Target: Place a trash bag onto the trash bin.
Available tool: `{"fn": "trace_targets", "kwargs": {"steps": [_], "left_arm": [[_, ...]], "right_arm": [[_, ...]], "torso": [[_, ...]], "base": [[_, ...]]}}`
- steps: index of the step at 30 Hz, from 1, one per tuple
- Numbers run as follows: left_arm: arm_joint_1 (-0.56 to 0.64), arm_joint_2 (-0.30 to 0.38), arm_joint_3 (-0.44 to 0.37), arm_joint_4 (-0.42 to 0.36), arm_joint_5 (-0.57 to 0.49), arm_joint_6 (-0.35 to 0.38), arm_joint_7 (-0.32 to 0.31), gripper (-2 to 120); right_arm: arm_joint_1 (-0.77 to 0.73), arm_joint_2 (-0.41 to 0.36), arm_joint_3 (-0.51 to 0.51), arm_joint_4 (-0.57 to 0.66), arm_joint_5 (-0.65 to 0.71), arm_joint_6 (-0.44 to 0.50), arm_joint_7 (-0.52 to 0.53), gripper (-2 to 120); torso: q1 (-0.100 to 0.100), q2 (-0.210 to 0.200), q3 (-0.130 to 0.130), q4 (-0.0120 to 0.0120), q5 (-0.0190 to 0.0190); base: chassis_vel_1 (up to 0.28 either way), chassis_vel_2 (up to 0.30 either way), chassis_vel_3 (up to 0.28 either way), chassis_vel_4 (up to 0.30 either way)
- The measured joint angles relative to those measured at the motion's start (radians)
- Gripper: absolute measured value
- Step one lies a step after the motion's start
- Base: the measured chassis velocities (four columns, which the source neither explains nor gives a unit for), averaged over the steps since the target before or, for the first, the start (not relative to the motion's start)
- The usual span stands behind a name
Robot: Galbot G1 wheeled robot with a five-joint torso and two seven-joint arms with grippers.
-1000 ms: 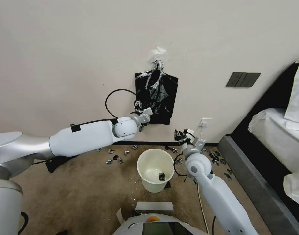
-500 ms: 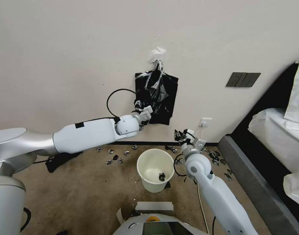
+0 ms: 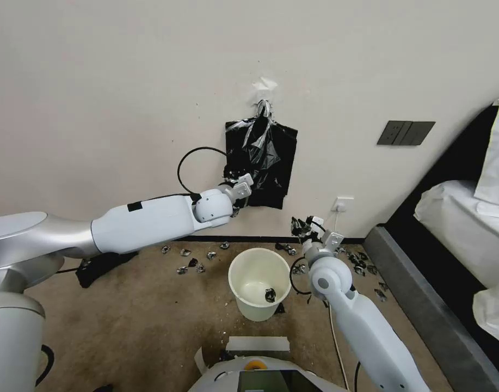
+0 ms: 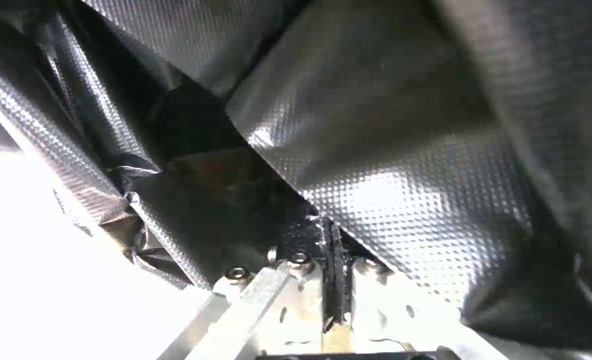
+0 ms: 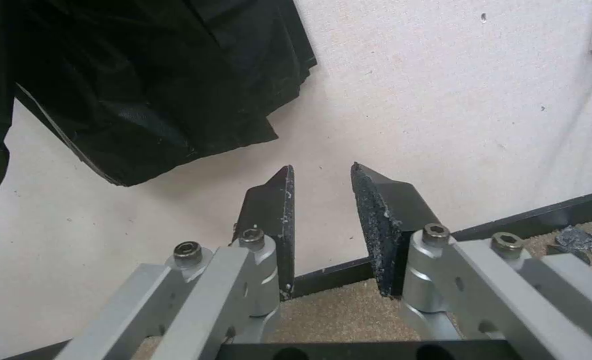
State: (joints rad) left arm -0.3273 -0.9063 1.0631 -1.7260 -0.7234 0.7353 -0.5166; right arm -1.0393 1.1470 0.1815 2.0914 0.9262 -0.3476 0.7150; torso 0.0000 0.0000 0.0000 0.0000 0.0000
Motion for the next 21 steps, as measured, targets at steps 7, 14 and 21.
{"fn": "trace_targets", "kwargs": {"steps": [7, 14, 21], "left_arm": [[0.014, 0.006, -0.048, -0.052, -0.098, 0.0, -0.064, 0], [0.033, 0.024, -0.122, -0.13, -0.247, 0.0, -0.149, 0], [0.052, 0.048, -0.185, -0.193, -0.333, -0.016, -0.188, 0]], "right_arm": [[-0.003, -0.009, 0.006, 0.013, -0.003, 0.001, -0.003, 24], [-0.011, -0.01, 0.016, 0.021, -0.009, 0.002, -0.006, 24], [-0.024, -0.015, 0.026, 0.031, -0.022, 0.006, -0.014, 24]], "torso": [[0.0, 0.0, 0.0, -0.0001, 0.0], [0.0, 0.0, 0.0, 0.0, 0.0], [0.0, 0.0, 0.0, -0.0001, 0.0]], "base": [[0.0, 0.0, 0.0, 0.0], [0.0, 0.0, 0.0, 0.0], [0.0, 0.0, 0.0, 0.0]]}}
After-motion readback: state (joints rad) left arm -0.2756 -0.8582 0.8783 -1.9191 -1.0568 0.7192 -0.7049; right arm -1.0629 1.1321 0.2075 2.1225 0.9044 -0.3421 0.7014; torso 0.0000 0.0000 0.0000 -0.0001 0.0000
